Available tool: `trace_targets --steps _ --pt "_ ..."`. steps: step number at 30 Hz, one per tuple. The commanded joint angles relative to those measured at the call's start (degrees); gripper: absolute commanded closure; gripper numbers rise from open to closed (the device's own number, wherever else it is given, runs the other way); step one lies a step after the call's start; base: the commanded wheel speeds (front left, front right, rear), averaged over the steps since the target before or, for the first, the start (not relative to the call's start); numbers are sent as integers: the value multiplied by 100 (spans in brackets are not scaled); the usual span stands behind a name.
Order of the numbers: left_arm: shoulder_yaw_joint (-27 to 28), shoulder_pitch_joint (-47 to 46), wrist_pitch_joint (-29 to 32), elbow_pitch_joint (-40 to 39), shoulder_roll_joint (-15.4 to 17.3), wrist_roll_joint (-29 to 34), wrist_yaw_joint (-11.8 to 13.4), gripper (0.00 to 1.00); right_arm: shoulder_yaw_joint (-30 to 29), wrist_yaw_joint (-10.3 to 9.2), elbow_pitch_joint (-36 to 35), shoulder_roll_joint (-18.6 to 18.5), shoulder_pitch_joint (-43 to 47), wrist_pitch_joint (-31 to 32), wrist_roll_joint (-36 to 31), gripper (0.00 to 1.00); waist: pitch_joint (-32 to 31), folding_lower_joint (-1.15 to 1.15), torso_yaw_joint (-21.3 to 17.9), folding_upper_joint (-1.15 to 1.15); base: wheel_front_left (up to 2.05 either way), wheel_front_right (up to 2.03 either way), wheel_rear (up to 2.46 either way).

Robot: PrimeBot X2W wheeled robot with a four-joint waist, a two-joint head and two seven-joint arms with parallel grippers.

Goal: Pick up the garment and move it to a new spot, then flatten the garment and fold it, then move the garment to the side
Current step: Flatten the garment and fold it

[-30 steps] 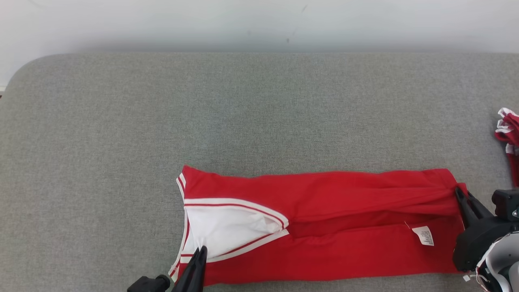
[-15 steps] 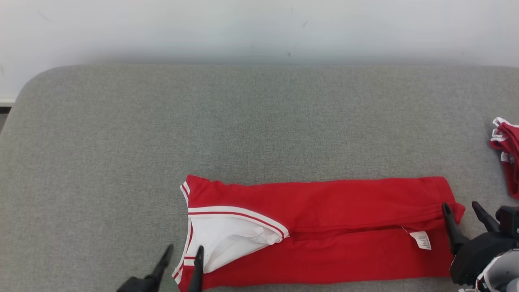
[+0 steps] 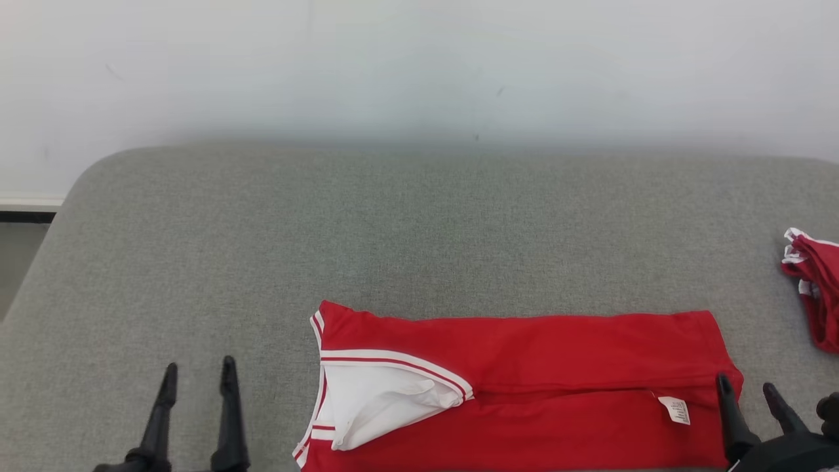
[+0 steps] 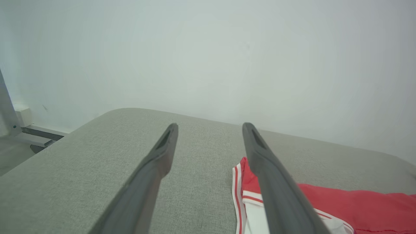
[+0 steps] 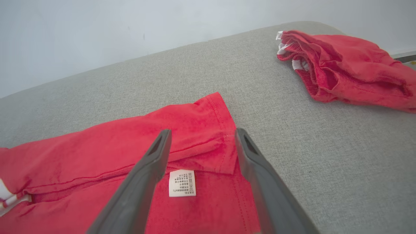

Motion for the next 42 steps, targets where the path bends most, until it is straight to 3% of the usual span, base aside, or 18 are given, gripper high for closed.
trace_targets --steps 1,11,19,25,35,42 --pt "134 113 -12 -26 -58 105 -75 0 -66 -16 -34 54 98 54 24 0 -94 1 30 0 0 0 0" --pt "854 371 -12 16 -341 580 -482 0 -539 -16 -2 305 57 1014 -93 0 -216 1 37 0 0 0 0" --pt "905 382 -13 49 -409 767 -583 0 -952 -16 103 146 -548 2505 -418 0 -173 1 134 0 0 0 0" --pt "858 329 -13 84 -419 800 -614 0 -1094 -16 221 15 -1009 3274 -660 0 -38 1 219 0 0 0 0" --pt "761 89 -13 152 -422 759 -647 0 -916 -16 887 -344 -1564 3596 -817 0 518 1 403 0 0 0 0" --pt "630 -30 -13 416 -422 637 -707 0 -758 -16 1287 -349 -1718 3647 -697 0 741 1 488 0 0 0 0"
